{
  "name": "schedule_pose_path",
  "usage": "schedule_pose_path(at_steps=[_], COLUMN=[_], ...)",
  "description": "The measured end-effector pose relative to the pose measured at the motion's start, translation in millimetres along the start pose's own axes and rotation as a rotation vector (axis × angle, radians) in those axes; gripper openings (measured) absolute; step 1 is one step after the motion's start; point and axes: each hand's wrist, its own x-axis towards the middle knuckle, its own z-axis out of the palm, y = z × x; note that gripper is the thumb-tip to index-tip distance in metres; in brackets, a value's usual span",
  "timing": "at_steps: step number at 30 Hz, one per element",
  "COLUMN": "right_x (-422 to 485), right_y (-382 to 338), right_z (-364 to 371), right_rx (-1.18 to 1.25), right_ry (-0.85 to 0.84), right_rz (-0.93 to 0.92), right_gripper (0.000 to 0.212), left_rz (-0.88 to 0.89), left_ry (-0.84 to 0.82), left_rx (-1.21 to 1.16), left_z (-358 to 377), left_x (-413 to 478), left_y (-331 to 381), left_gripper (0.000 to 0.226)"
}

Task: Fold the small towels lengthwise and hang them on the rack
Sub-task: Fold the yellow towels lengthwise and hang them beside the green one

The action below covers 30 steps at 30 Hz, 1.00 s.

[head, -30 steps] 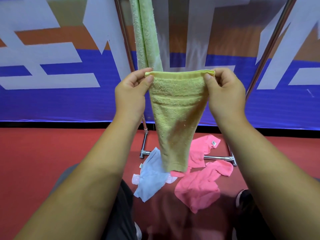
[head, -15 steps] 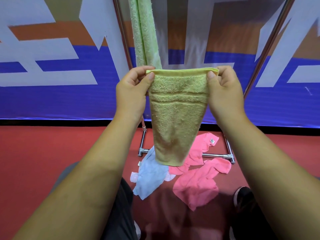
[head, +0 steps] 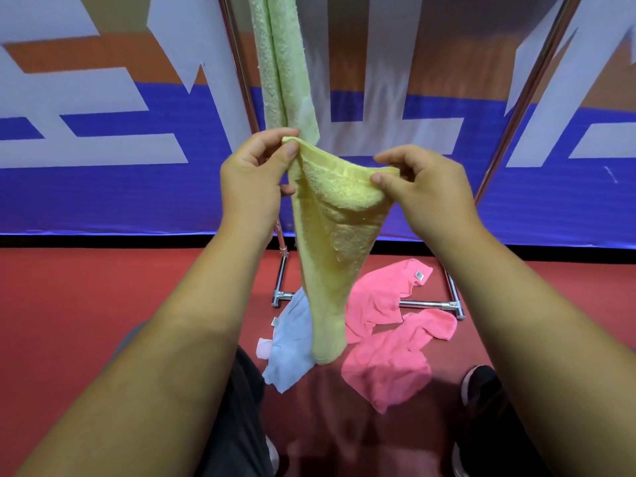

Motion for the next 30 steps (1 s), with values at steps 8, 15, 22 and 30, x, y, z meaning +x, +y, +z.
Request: schedule_pose_path(at_steps=[8, 15, 22, 30], right_x=[0.0, 0.8, 3.1, 2.1], right_y=[9.4, 12.2, 8.2, 9.7], right_z=[-2.3, -2.0, 1.8, 5.7], right_rx=[-0.243, -0.256, 0.322, 0.205], right_ry=[-0.223, -0.183, -0.073, 0.016], right_rz=[-0.028, 0.062, 0.275, 0.202], right_gripper=[0.008, 0.011, 0.03, 0.027], left_rz=[0.038, 0.046, -0.019, -0.112], left_ry=[0.018, -0.013, -0.033, 0.017], left_rx=[0.072, 0.102, 0.007, -0.165], left_z=[-5.6, -5.6, -4.5, -2.9], left_x=[1.4, 3.0, 6.2, 7.9], left_y=[-2.8, -9.3, -11.8, -14.9], left_gripper=[0.016, 0.016, 0.017, 0.017])
